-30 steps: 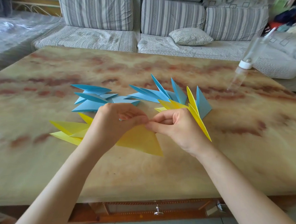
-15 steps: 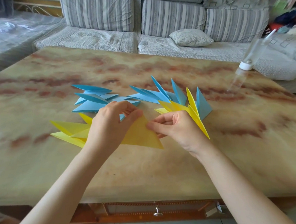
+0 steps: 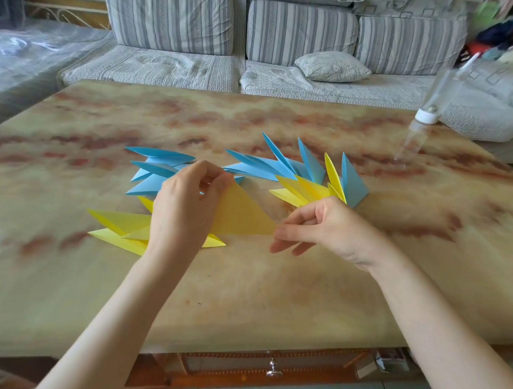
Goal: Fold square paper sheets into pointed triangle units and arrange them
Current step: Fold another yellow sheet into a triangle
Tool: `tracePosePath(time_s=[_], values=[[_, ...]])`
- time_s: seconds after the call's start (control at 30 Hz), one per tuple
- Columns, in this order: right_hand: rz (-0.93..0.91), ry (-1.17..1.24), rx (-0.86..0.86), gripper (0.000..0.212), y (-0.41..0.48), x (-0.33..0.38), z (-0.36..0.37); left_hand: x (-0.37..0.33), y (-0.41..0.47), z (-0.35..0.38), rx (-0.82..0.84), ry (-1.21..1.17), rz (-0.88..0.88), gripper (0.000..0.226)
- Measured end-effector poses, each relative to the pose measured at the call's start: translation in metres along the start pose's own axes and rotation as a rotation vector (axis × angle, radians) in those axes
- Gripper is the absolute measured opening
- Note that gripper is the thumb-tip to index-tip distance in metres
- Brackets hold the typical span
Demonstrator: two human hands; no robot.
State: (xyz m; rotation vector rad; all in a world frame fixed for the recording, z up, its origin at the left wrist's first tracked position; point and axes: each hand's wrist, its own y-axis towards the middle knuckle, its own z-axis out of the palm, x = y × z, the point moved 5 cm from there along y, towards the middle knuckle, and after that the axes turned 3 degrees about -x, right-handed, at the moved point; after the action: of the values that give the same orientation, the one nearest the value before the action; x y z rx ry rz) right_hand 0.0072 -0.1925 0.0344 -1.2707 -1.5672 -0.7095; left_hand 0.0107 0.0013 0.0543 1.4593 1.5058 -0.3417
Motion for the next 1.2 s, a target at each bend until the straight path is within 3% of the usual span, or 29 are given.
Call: tracePosePath(time_s=[0.13,0.2,0.37,0.5,0.67,0.87,1.03,1.2], values=[[0.047,-0.112,0.066,0.020,-0.004,-0.002,-0.007,0.002,0.002,-0.005,-0.028,0.009,0.002,0.009],[0.028,-0.153,0.013,0.017,-0.007,0.001,-0.017,0.004,0.005,-0.010,-0.033,0.006,-0.004,0.009],[-0.163,0.162,-0.246,0.027,0.000,0.021,-0.017,-0.006,-0.006,0.006,0.087,0.019,0.054,0.008],[-0.190,0.124,-0.233,0.011,0.008,0.021,0.008,-0.010,-0.013,0.015,0.126,-0.061,0.076,0.018],[-0.231,0.129,-0.272,0.012,0.008,0.020,0.009,-0.010,-0.014,0.015,0.164,-0.139,0.049,0.017],[-0.233,0.103,-0.283,0.011,0.007,0.016,0.004,-0.001,-0.014,0.013,0.283,-0.168,-0.006,0.002],[-0.272,0.181,-0.297,0.010,0.007,0.021,0.009,-0.002,-0.015,0.012,0.262,-0.120,0.015,0.007],[-0.265,0.096,-0.403,0.013,0.011,0.018,0.004,-0.006,-0.019,0.011,0.217,0.023,0.068,0.008]])
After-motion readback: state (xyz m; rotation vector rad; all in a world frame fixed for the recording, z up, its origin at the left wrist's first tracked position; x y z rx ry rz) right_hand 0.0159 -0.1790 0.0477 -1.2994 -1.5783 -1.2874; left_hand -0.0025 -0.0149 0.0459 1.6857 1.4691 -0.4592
